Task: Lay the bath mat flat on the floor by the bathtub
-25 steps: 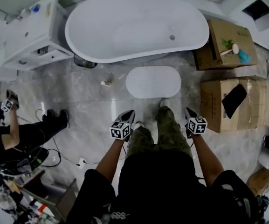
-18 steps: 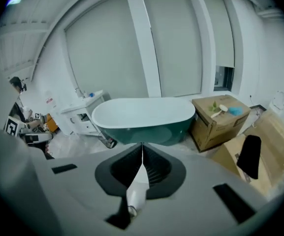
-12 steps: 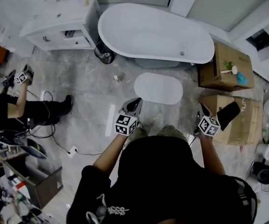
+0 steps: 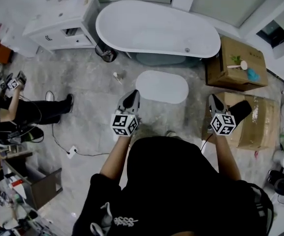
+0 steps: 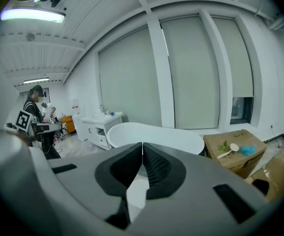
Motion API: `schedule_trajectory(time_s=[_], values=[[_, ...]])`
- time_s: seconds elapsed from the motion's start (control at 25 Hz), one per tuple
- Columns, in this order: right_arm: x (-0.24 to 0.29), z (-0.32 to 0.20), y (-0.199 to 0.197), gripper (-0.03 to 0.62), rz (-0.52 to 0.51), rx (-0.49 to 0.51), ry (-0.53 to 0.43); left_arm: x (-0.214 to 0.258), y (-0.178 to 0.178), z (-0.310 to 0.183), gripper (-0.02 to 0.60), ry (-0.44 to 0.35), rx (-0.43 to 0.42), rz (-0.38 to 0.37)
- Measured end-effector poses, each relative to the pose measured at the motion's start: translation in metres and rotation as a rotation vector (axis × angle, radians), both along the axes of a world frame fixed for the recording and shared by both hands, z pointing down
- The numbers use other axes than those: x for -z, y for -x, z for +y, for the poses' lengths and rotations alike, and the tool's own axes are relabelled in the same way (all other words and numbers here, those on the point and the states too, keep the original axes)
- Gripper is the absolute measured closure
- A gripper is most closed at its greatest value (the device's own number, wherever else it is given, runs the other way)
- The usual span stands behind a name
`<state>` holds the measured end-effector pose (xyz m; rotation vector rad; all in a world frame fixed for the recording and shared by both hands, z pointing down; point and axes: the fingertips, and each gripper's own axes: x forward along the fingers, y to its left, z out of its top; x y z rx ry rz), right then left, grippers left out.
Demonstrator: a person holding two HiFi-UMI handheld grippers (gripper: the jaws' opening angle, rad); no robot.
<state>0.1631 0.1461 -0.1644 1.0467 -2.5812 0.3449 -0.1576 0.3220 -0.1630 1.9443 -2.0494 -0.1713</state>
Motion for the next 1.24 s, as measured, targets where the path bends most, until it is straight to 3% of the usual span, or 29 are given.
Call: schedule_trajectory(time_s=[0.28, 0.48, 0.6, 1.24], values=[[0.016, 0.006, -0.072, 0.571, 0.005, -0.043, -0.031, 0.02, -0.069, 0.007, 0.557, -0.003, 0.02, -0.012], [0.022, 0.023, -0.078, 0.571, 0.013, 0.002, -0.071, 0.029, -0.095, 0.013, 0.557, 0.01, -0.015, -0.081], [0.016, 0.023, -0.08, 0.571, 0.017, 0.001, -0.043, 0.03, -0.103, 0.011, 0.557, 0.011, -0.012, -0.105], [0.017, 0.035, -0.092, 0.571, 0.009, 0.064, -0.049, 0.01, -0.14, 0.03, 0.557, 0.03, 0.032, -0.059]])
